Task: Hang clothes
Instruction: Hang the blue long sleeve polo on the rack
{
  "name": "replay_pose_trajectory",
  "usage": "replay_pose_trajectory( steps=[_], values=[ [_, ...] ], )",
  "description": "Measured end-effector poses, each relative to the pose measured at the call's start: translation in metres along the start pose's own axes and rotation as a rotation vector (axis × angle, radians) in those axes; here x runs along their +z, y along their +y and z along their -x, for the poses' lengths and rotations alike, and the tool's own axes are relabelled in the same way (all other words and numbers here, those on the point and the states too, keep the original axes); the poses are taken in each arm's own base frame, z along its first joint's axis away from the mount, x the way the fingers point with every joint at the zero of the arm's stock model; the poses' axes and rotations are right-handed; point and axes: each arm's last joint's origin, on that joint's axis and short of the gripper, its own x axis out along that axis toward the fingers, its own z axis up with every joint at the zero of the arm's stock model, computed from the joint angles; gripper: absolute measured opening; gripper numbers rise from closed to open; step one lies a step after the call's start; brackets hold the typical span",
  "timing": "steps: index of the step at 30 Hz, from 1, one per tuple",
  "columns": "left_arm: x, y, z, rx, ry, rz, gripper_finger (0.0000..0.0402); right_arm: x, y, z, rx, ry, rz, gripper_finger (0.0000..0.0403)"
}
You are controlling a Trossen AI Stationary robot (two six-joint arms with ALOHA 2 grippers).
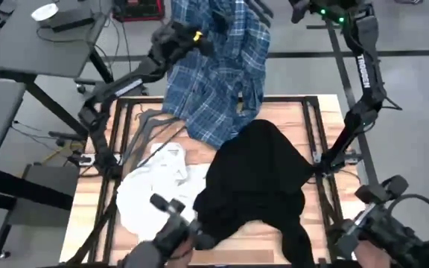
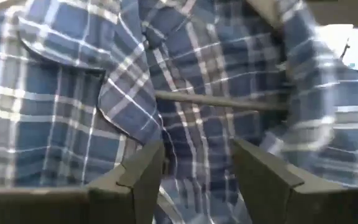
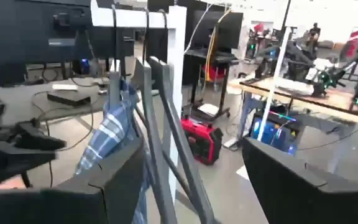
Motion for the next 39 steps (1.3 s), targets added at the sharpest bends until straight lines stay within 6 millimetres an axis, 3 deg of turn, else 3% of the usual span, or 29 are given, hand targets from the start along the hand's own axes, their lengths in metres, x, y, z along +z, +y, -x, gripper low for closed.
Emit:
replay_pose_trajectory(
  steps=[8,16,23,29,39],
  values=[
    [-0.001,0.037,-0.048,0.069,-0.064,-0.020,0.0171,-0.004,0.000,0.000,0.005,0.039,-0.006,0.0255],
    [-0.005,0.050,-0.076,-0.038,-0.079,-0.023,0.0171,-0.005,0.001,0.000,0.006,0.047,-0.009,0.0255],
    [-0.009,0.059,-0.079,-0.081,-0.092,-0.081,0.0143,-0.006,0.001,0.000,0.008,0.061,-0.014,0.0255],
    [-0.010,0.059,-0.079,-0.129,-0.075,-0.107,0.0018,-0.006,0.001,0.000,0.008,0.060,-0.014,0.0255],
    [-0.021,0.068,-0.078,0.016,0.068,-0.143,0.0001,-0.007,0.001,0.000,0.009,0.063,-0.007,0.0255]
  ],
)
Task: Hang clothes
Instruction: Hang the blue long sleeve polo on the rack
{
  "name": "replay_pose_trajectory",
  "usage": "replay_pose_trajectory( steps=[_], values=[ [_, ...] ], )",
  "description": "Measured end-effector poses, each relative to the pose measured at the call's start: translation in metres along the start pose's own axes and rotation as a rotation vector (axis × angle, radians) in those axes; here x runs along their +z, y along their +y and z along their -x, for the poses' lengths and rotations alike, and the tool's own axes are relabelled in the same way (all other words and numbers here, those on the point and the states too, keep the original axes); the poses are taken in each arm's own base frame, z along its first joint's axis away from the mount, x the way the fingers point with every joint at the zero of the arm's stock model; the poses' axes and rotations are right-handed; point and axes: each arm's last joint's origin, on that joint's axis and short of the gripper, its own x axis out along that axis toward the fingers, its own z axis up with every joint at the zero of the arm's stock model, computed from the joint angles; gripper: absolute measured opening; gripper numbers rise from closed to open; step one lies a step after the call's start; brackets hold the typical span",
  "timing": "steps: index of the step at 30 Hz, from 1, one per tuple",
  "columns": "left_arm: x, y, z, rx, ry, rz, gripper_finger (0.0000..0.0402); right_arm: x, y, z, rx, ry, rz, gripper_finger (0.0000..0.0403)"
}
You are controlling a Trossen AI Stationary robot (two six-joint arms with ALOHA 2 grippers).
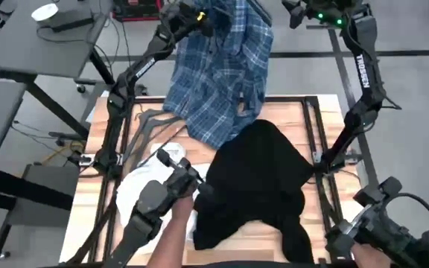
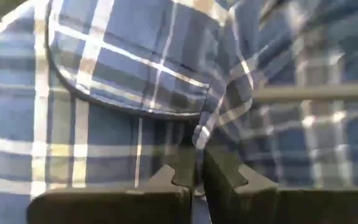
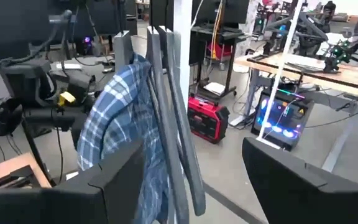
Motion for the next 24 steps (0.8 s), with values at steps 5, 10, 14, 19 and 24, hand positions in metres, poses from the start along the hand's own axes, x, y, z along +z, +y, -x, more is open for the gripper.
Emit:
replay_pose_trajectory(
  steps=[5,10,14,19,24],
  values=[
    [-0.009,0.006,0.001,0.032,0.093,-0.003,0.0000,-0.001,0.000,0.000,0.001,0.007,-0.001,0.0255],
    [-0.020,0.008,0.003,0.059,0.217,-0.035,0.0000,-0.001,0.000,0.000,0.001,0.010,0.006,0.0255],
    [-0.027,0.010,0.004,0.123,0.288,-0.058,0.0000,-0.001,0.000,0.000,0.001,0.011,0.013,0.0255],
    [-0.029,0.012,0.005,0.131,0.309,-0.055,0.0000,-0.004,0.001,0.000,0.006,0.040,0.003,0.0255],
    [-0.020,0.009,0.009,0.112,0.310,-0.144,0.0018,-0.005,0.001,0.000,0.008,0.050,0.000,0.0255]
  ],
)
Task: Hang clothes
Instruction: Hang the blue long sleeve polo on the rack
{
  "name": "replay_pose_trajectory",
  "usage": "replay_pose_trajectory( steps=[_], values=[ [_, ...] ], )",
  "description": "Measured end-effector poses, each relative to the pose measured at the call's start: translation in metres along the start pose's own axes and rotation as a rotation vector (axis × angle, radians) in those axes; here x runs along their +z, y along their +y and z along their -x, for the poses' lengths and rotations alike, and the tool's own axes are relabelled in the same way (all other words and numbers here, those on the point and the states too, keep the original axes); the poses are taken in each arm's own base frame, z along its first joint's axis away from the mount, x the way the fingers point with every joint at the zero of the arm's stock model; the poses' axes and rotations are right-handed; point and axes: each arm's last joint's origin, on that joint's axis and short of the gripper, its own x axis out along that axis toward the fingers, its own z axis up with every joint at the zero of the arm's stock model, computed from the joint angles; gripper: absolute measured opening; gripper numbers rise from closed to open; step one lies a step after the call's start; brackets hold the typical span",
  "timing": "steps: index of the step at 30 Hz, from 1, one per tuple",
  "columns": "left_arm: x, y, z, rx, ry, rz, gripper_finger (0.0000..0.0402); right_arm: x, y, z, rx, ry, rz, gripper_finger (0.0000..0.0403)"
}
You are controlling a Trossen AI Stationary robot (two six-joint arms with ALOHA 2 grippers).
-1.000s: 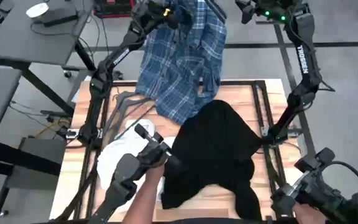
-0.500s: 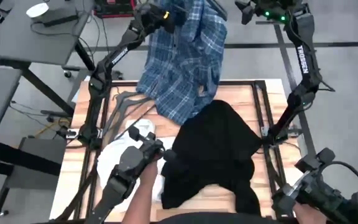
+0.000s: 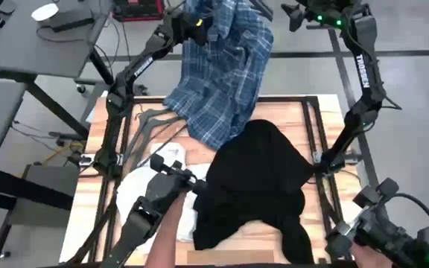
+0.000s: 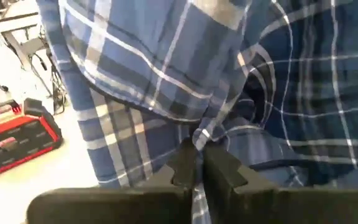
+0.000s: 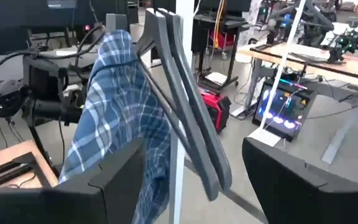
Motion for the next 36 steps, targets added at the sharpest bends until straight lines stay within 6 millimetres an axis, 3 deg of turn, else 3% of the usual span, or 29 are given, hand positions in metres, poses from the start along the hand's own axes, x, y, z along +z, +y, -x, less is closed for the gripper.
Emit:
replay_pose_trajectory(
  steps=[6,11,18,22,28,32,36],
  values=[
    [0.020,0.008,0.033,-0.002,0.060,-0.087,0.0092,0.000,0.000,0.001,0.000,-0.002,0.004,0.0255],
    [0.046,0.018,0.075,-0.007,0.078,-0.115,0.0149,0.005,0.013,0.003,0.055,-0.021,0.010,0.0255],
    [0.086,0.026,0.131,0.000,-0.041,-0.103,0.0164,-0.003,0.071,-0.029,0.548,0.012,-0.027,0.0255],
    [0.094,0.031,0.153,0.000,-0.041,-0.103,0.0164,-0.030,0.103,-0.067,0.667,0.166,-0.029,0.0255],
    [0.089,0.031,0.165,-0.021,0.052,-0.117,0.0164,-0.097,0.124,-0.137,0.701,0.388,-0.079,0.0255],
    [0.084,0.029,0.168,-0.037,0.109,-0.117,0.0164,-0.124,0.129,-0.162,0.697,0.488,-0.124,0.0255],
    [0.080,0.024,0.169,-0.060,0.152,-0.146,0.0164,-0.126,0.120,-0.164,0.592,0.504,-0.111,0.0255]
  ],
)
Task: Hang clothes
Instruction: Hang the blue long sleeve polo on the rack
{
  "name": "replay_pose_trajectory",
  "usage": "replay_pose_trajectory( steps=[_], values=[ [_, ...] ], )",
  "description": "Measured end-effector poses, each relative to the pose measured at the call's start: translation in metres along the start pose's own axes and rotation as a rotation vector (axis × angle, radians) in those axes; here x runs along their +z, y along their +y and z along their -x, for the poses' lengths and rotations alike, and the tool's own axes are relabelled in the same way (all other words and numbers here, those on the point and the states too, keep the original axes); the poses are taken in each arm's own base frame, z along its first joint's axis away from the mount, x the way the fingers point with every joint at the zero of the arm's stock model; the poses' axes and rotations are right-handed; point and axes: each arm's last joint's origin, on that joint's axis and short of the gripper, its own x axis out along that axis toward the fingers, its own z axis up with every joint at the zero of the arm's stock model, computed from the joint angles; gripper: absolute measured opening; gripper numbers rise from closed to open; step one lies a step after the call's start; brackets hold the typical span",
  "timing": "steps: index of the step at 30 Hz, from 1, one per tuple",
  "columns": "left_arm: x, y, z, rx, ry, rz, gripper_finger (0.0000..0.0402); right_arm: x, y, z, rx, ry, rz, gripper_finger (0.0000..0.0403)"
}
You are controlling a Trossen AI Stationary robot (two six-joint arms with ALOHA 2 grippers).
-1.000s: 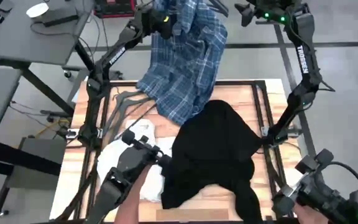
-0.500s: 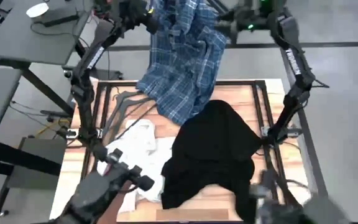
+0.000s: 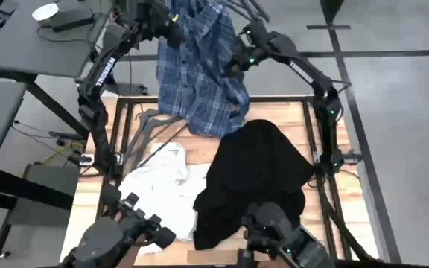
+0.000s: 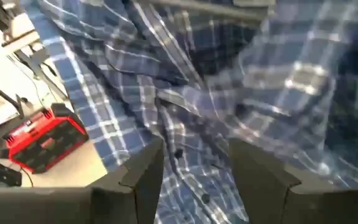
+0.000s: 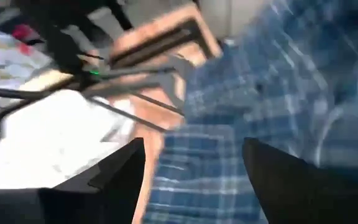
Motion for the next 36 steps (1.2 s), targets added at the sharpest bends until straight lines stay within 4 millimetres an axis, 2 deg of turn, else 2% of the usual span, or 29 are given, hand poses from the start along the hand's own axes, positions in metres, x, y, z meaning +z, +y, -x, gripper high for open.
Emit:
replay_pose_trajectory(
  steps=[5,11,14,18,21,24,26,31,34,36],
  values=[
    [0.000,-0.001,0.000,-0.006,-0.001,-0.032,0.0164,0.013,0.012,0.048,-0.063,-0.101,0.044,0.0255],
    [0.003,0.000,0.000,0.005,-0.032,-0.054,0.0164,0.029,0.055,0.111,-0.084,-0.254,0.165,0.0255],
    [0.004,0.000,0.000,0.007,-0.036,-0.058,0.0164,0.033,0.073,0.130,-0.083,-0.311,0.211,0.0255],
    [0.004,0.000,0.000,0.007,-0.036,-0.058,0.0164,0.035,0.092,0.134,-0.020,-0.329,0.297,0.0255],
    [0.004,0.000,0.000,0.007,-0.036,-0.061,0.0164,0.037,0.104,0.125,0.057,-0.333,0.370,0.0255],
    [0.003,0.000,0.000,0.005,-0.025,-0.085,0.0164,0.037,0.106,0.120,0.051,-0.326,0.382,0.0255],
    [0.001,-0.001,0.000,-0.002,-0.004,-0.093,0.0164,0.037,0.102,0.124,-0.052,-0.323,0.365,0.0255],
    [-0.005,-0.002,0.000,-0.018,0.051,-0.104,0.0164,0.026,0.089,0.151,-0.417,-0.239,0.208,0.0255],
    [-0.005,-0.002,0.000,-0.020,0.054,-0.119,0.0164,0.017,0.079,0.160,-0.530,-0.184,0.065,0.0255],
    [-0.004,-0.002,0.000,-0.018,0.046,-0.132,0.0164,0.012,0.075,0.162,-0.537,-0.160,-0.022,0.0255]
  ],
)
